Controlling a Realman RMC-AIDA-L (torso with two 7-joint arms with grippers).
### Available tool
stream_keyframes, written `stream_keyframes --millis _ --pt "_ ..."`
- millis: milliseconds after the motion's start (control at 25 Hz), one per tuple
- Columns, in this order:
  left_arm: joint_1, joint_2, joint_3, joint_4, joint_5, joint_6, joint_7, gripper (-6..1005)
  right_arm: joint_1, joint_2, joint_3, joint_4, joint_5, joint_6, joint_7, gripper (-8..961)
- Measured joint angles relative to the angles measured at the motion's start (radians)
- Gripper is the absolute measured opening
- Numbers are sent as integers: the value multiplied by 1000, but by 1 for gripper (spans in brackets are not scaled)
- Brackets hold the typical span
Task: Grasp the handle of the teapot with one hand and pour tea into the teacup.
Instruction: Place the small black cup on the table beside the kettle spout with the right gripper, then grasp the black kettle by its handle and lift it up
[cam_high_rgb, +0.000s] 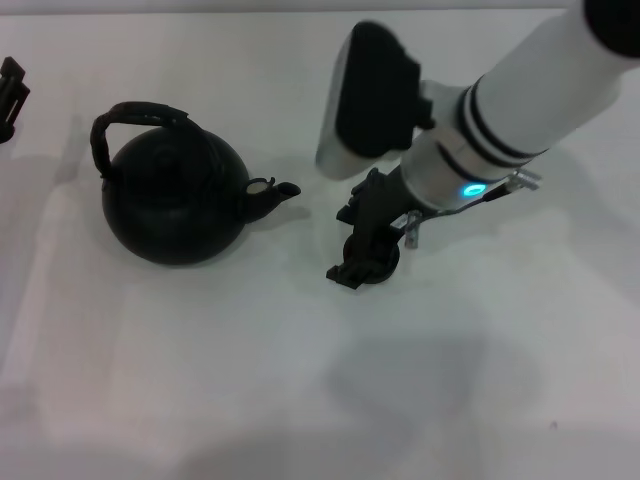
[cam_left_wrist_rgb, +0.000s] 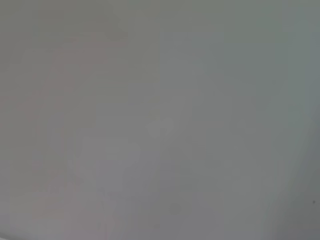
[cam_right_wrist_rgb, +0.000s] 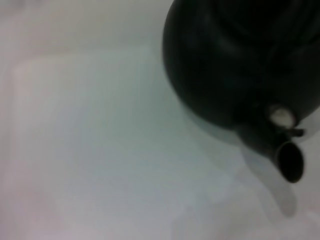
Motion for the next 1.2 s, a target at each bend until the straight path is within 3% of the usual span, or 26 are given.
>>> stream_keyframes --millis 240,280,320,480,520,600,640,720,880,1000,1200 --pt "-2 0 0 0 0 1 -1 816 -52 -4 215 35 97 79 -139 790" --pt "-3 0 0 0 0 1 -1 816 -59 -6 290 65 131 101 -181 790" --pt "-4 0 0 0 0 1 -1 816 -59 -6 290 65 131 101 -181 790" --pt "-6 1 0 -1 0 1 -1 816 -60 -7 463 171 169 135 -235 790" --pt "-6 1 0 -1 0 1 -1 816 -60 -8 554 216 174 134 -250 790" --pt "-6 1 0 -1 0 1 -1 817 -60 -7 598 238 181 136 -263 791" --pt "-5 2 0 -1 0 1 -1 817 -64 -10 700 292 218 138 -304 791" --pt "-4 2 0 0 0 1 -1 817 -67 -12 740 314 238 140 -322 791" --pt "-2 2 0 -6 -2 1 -1 816 -128 -10 971 398 350 67 -395 789" --pt "-1 2 0 -6 -3 1 -1 816 -178 -7 1019 427 464 3 -485 785" --pt "0 2 -2 -2 -3 1 -1 817 -290 2 1025 515 881 -150 -893 784"
